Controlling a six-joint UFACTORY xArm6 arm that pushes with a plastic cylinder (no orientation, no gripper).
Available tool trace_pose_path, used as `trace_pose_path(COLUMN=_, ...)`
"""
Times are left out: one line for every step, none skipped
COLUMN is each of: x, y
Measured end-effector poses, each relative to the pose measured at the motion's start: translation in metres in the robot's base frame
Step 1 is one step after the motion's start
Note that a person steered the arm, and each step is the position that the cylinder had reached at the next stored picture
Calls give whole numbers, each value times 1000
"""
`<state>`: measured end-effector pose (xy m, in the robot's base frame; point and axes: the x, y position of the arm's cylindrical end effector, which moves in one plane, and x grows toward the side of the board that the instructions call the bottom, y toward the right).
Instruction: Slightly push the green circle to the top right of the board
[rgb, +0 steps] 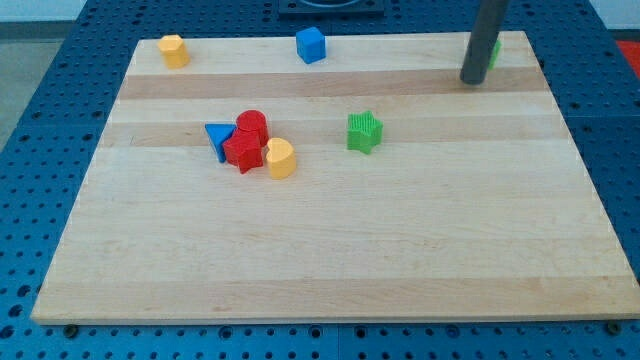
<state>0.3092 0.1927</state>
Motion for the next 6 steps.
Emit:
trace_pose_path(x=8, y=18)
trace_pose_path(x=-14, y=32)
trace_pose_path(x=-49, y=32)
trace_pose_path(x=-65, y=32)
trace_pose_path(x=-56, y=32)
trace_pose_path(x=-53, y=30)
